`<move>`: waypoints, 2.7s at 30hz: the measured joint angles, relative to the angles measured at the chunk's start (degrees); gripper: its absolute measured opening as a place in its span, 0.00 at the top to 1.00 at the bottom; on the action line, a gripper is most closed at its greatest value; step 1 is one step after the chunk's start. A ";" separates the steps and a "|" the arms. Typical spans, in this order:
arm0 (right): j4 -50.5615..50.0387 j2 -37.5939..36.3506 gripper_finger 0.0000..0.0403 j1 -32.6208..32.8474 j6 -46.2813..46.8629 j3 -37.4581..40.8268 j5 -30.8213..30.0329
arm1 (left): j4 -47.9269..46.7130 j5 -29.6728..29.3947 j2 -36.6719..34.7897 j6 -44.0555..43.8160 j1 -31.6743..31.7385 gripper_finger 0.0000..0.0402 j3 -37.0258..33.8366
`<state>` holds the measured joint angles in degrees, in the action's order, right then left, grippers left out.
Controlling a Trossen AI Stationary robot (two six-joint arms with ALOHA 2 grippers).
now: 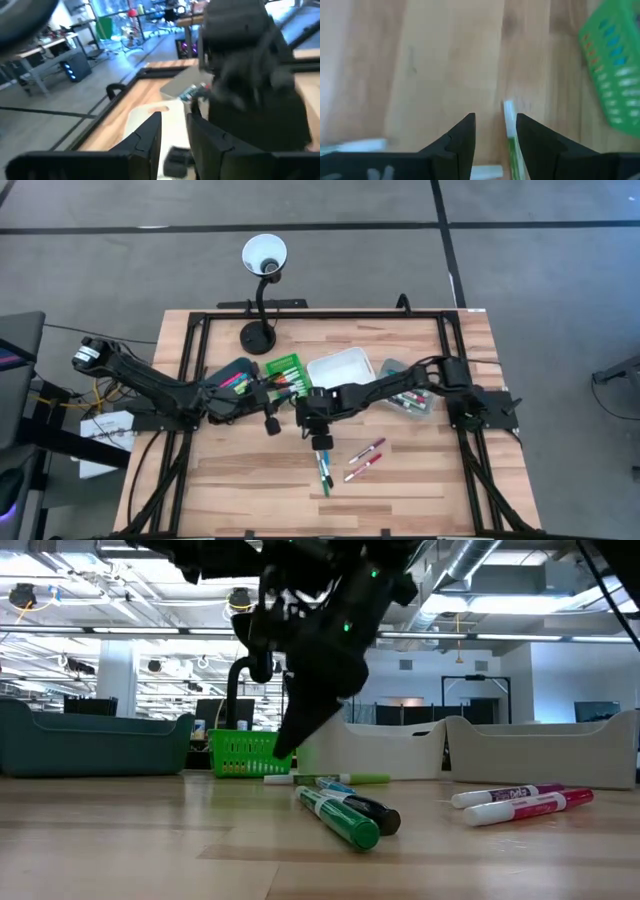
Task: Pick & Place Markers
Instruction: Put the light green marker pen into the white bin
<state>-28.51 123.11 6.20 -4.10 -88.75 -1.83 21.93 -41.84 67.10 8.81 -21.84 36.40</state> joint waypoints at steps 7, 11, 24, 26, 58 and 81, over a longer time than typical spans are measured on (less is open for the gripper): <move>-0.02 2.32 0.67 -1.51 -1.77 -0.09 -0.04 | 1.18 0.50 -0.15 -0.44 -0.14 0.77 0.56; 1.38 3.65 0.69 -2.19 -2.69 -0.26 -0.13 | 1.61 2.24 -0.41 -0.43 -0.39 0.77 0.50; -2.03 -3.26 0.72 -1.38 1.09 0.22 -0.02 | 2.57 3.05 -0.46 -0.39 -0.33 0.77 0.52; -4.76 -4.62 0.71 -1.21 4.66 0.35 -0.04 | 2.67 3.06 -0.41 -0.39 -0.33 0.77 0.50; -8.28 1.20 0.71 0.70 42.23 0.15 -5.63 | 2.56 2.98 -0.30 -0.76 -0.68 0.77 0.28; -19.26 -0.89 0.90 2.47 20.58 -7.75 -5.76 | 2.58 4.39 -0.30 -1.48 -0.66 0.77 0.22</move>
<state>-47.77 122.22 8.66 16.48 -96.50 -7.58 24.51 -37.45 66.81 7.33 -22.50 36.62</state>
